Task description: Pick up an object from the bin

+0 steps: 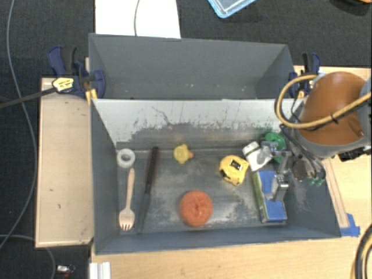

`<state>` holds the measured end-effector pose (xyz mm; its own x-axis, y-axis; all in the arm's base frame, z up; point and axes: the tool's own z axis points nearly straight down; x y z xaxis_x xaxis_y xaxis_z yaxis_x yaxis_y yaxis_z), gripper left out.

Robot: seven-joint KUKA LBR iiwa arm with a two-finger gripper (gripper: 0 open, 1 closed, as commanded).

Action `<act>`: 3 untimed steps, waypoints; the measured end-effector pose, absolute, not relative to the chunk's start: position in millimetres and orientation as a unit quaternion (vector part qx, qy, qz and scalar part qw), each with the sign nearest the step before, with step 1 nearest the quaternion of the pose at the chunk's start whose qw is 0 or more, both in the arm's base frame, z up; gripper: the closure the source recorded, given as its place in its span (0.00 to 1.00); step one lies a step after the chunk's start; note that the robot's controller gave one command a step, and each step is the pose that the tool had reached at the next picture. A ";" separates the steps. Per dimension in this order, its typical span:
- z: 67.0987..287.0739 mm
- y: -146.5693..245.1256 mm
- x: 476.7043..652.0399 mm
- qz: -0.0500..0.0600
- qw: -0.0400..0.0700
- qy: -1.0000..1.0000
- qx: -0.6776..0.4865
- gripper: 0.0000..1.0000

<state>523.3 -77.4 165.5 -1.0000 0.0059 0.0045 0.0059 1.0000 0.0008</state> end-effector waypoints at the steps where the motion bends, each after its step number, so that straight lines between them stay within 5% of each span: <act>1: 169.0 -77.2 525.1 0.000 -0.001 -1.000 -0.002 0.00; 2: 111.1 -75.1 570.6 0.001 -0.006 -0.999 0.046 0.00; 3: 110.9 4.7 572.6 0.000 -0.006 -1.000 0.000 0.00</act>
Offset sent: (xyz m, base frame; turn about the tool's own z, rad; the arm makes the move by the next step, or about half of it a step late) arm 0.0585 0.0034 -0.0779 -0.1289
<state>572.6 4.7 110.9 -0.9999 -0.0006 -0.0123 -0.0006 1.0000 -0.0003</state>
